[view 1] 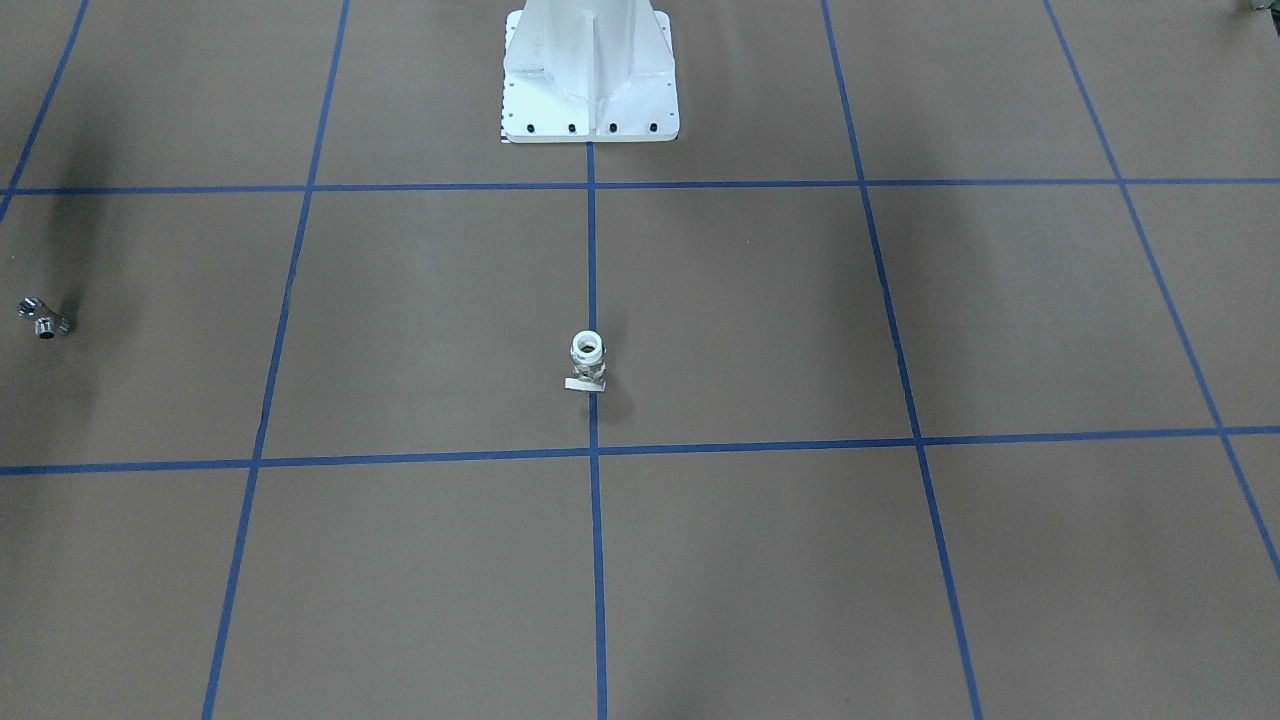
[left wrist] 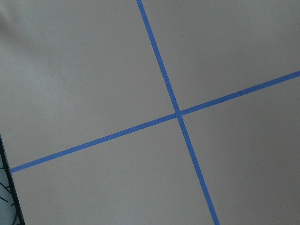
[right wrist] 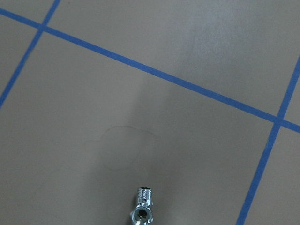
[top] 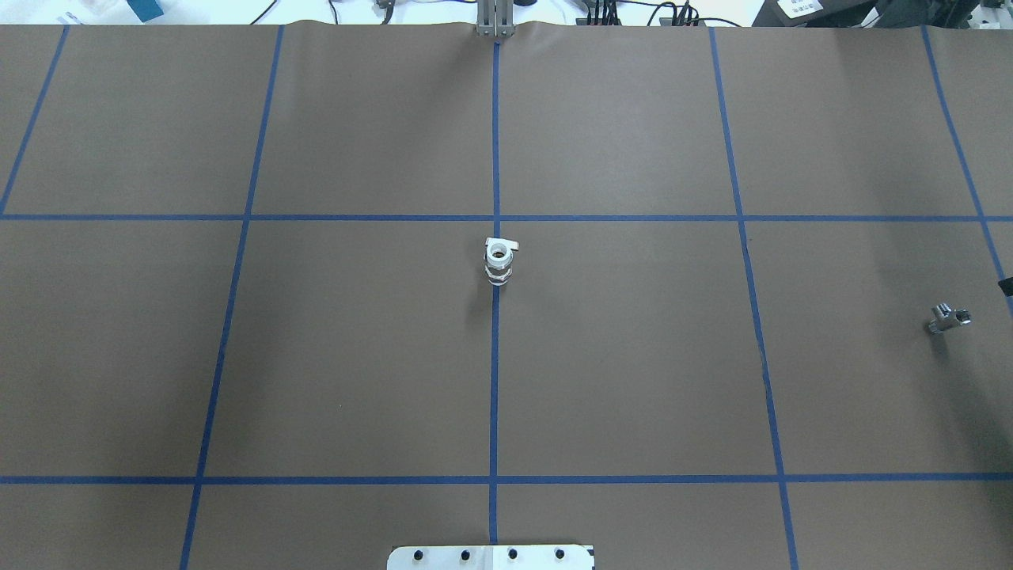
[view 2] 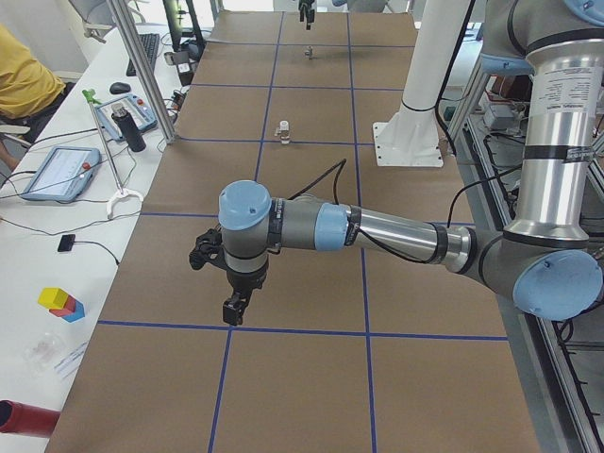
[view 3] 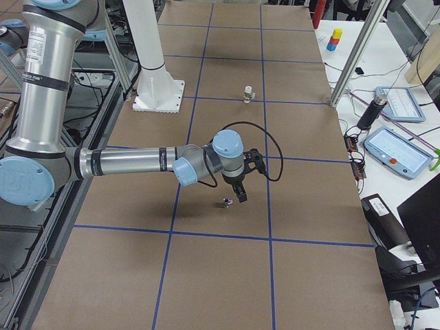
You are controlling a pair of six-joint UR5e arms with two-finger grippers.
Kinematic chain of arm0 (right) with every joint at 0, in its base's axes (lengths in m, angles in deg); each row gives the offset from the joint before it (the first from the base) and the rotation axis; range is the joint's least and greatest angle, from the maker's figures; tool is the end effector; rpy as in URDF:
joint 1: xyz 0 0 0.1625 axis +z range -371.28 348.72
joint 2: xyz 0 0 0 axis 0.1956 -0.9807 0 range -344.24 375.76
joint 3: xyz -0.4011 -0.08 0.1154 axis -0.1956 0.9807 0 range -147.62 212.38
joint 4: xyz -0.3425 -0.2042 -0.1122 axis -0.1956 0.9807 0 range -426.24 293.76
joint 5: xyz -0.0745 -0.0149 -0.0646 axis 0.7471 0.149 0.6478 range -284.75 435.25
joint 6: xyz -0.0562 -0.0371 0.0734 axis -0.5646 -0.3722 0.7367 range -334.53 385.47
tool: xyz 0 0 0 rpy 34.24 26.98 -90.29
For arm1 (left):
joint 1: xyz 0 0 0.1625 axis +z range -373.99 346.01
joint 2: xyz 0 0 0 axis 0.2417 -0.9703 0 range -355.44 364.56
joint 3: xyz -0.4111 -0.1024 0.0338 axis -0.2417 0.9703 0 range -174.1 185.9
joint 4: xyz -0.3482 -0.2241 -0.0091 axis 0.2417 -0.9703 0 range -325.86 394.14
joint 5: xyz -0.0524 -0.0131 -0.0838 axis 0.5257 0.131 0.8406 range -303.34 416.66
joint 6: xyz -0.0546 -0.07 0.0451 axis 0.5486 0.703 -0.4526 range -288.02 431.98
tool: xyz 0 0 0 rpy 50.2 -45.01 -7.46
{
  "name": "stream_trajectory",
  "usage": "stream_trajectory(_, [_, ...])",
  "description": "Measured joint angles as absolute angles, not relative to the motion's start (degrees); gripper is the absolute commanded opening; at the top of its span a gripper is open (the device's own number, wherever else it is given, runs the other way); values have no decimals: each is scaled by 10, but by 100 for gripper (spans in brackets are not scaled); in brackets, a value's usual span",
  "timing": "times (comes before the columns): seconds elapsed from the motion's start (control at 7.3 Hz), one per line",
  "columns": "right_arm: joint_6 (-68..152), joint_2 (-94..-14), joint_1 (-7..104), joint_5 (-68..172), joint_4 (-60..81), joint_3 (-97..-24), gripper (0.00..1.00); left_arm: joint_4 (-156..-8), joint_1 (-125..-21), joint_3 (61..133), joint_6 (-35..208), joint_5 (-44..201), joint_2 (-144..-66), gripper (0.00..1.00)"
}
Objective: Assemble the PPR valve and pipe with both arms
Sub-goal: 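Lower the right gripper onto the chrome pipe fitting and grasp it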
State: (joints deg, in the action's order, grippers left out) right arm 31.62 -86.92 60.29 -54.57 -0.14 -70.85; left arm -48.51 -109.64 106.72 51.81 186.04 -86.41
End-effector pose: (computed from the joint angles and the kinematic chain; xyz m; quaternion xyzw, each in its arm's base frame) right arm -0.0672 -0.4217 0.6017 0.1236 -0.3676 -0.1700 0.9059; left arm -0.1187 -0.4871 0.5763 0.1108 0.3200 0.1318 0.9317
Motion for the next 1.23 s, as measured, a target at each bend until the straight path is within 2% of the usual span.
stream_trajectory(0.41, [419, -868, 532, -509, -110, -654, 99, -485, -1097, 1079, 521, 1860, -863, 100])
stream_trajectory(0.55, [439, -867, 520, -508, -133, -639, 88, -485, -1096, 1081, 522, 1860, -863, 100])
stream_trajectory(0.69, [447, -867, 513, -510, -144, -633, 72, -485, -1096, 1082, 522, 1860, -863, 100])
stream_trajectory(1.1, [451, -867, 497, -511, -149, -629, 71, -485, -1096, 1084, 523, 1860, -863, 100])
stream_trajectory(1.23, [451, -867, 494, -511, -149, -629, 66, -485, -1096, 1085, 523, 1860, -863, 100])
